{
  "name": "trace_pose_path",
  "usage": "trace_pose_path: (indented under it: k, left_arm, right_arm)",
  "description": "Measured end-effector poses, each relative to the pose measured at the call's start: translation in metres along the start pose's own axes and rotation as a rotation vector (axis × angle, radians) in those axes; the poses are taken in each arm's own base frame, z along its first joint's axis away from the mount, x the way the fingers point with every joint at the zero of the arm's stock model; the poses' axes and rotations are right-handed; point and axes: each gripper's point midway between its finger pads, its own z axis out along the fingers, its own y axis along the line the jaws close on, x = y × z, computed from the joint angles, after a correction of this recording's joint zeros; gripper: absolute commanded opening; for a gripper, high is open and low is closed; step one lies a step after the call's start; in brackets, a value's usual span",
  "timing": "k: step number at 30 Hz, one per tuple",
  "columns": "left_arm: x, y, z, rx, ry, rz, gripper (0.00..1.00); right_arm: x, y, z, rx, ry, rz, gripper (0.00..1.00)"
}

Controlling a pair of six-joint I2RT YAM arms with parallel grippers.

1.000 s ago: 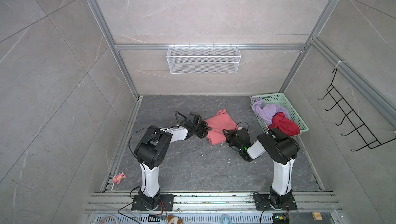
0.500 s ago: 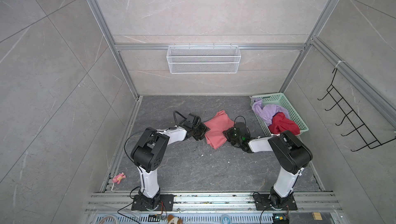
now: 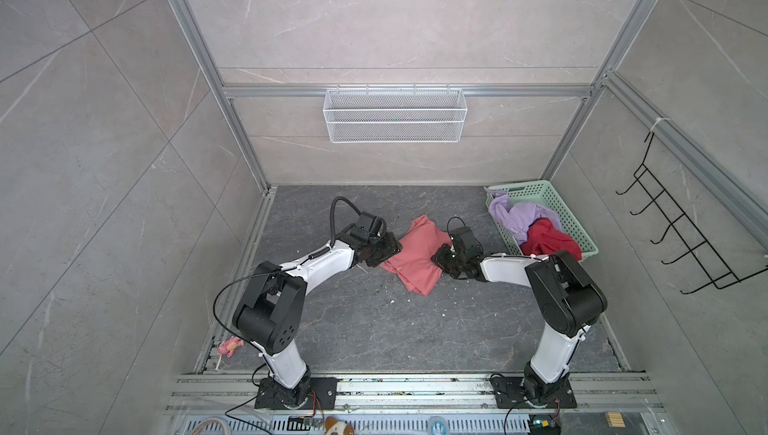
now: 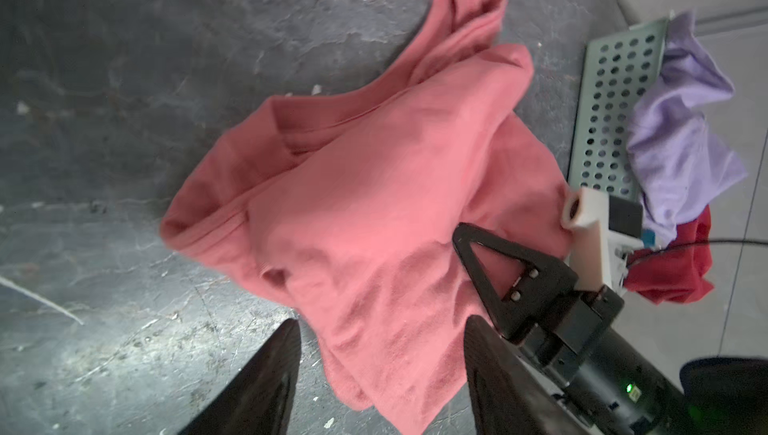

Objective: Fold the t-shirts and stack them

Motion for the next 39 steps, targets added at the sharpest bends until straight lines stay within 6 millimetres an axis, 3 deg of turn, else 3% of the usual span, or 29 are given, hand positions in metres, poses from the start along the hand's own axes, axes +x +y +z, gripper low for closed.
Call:
trace_pose_path:
  k: [3,6,13,17,29,34,39]
  left_arm:
    - [-0.001,-0.021,-0.002,0.024,0.002,0.130,0.65]
    - [0.001,-0.033,0.008,0.031,0.017,0.226,0.63]
    - [0.033,-0.014,0.043,-0.038,0.133,0.332,0.62]
    - [0.044,-0.005,0.056,-0.079,0.167,0.364,0.61]
    - [0.049,-0.019,0.065,-0.069,0.170,0.404,0.61]
    - [0.049,-0.017,0.067,-0.077,0.147,0.407,0.61]
    - [0.040,0.002,0.050,-0.175,0.072,0.374,0.62]
  right_arm:
    - [-0.009,-0.001,0.003,0.020,0.042,-0.055,0.01]
    - [-0.019,-0.002,0.005,0.029,0.094,-0.113,0.01]
    - [-0.023,-0.018,-0.003,0.082,0.189,-0.263,0.02]
    - [-0.020,-0.034,-0.018,0.137,0.230,-0.329,0.03]
    - [-0.002,-0.084,-0.068,0.370,0.308,-0.440,0.05]
    - [0.002,-0.081,-0.067,0.344,0.314,-0.428,0.07]
    - [0.021,-0.053,-0.053,0.268,0.307,-0.403,0.07]
